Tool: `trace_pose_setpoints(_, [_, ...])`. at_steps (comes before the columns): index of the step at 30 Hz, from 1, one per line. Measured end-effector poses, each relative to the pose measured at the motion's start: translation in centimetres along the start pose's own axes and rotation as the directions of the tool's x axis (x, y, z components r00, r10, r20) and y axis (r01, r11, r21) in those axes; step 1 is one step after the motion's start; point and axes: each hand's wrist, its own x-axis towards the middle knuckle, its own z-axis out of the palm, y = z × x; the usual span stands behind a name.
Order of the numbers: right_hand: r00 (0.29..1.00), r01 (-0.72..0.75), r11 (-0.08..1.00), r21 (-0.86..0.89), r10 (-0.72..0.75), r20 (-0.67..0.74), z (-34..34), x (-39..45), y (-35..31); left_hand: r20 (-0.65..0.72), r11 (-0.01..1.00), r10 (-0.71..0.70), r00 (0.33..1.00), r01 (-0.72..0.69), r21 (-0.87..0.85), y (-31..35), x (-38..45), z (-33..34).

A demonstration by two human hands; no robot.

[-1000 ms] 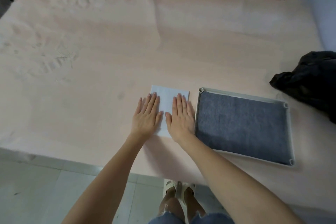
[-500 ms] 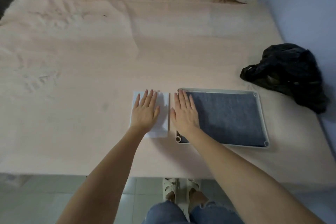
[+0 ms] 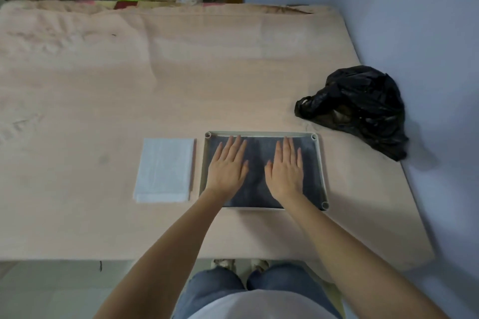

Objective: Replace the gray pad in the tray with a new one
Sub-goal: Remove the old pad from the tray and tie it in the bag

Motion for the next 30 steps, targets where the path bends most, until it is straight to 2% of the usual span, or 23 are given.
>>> trace_pose_setpoints(3, [0.996, -0.072, 0.997, -0.033, 0.073, 0.046, -0.1, -1.1, 2.7, 0.030, 0.999, -0.027, 0.999, 0.026, 0.018, 2.0, -0.1, 1.0])
trace_pose_setpoints(6, [0.983, -0.180, 0.981, -0.074, 0.181, 0.006, -0.8, -2.4, 5.1, 0.053, 0.995, -0.097, 0.994, 0.096, 0.020, 2.5, -1.1, 2.4])
trace_pose_setpoints(12, [0.987, -0.151, 0.986, -0.073, 0.154, 0.037, -0.4, -3.4, 6.9, 0.069, 0.985, -0.171, 0.983, 0.173, -0.016, 2.5, -2.7, 3.9])
trace_pose_setpoints(21, [0.961, -0.278, 0.960, 0.030, 0.278, 0.010, 0.6, -4.9, 6.8, 0.087, 0.980, -0.197, 0.977, 0.199, -0.015, 3.0, -2.9, 3.6])
trace_pose_setpoints(23, [0.954, -0.301, 0.951, 0.065, 0.300, 0.021, 0.6, -4.9, 6.6, 0.049, 0.991, -0.127, 0.991, 0.128, -0.030, 4.2, -2.0, 2.8])
trace_pose_setpoints(26, [0.931, -0.361, 0.917, 0.169, 0.365, 0.003, 0.2, -4.8, 6.3, 0.020, 0.993, 0.078, 0.997, -0.076, -0.095, 7.4, 0.5, 1.6])
trace_pose_setpoints(28, [0.914, -0.386, 0.884, 0.264, 0.405, -0.018, -0.1, -4.8, 6.4, 0.078, 0.985, 0.098, 0.992, -0.085, -0.150, 9.7, 2.2, 0.9])
trace_pose_setpoints(30, [0.915, -0.371, 0.871, 0.322, 0.403, -0.035, -0.3, -4.8, 6.6, 0.126, 0.972, 0.045, 0.991, -0.014, -0.235, 11.5, 3.8, 0.5])
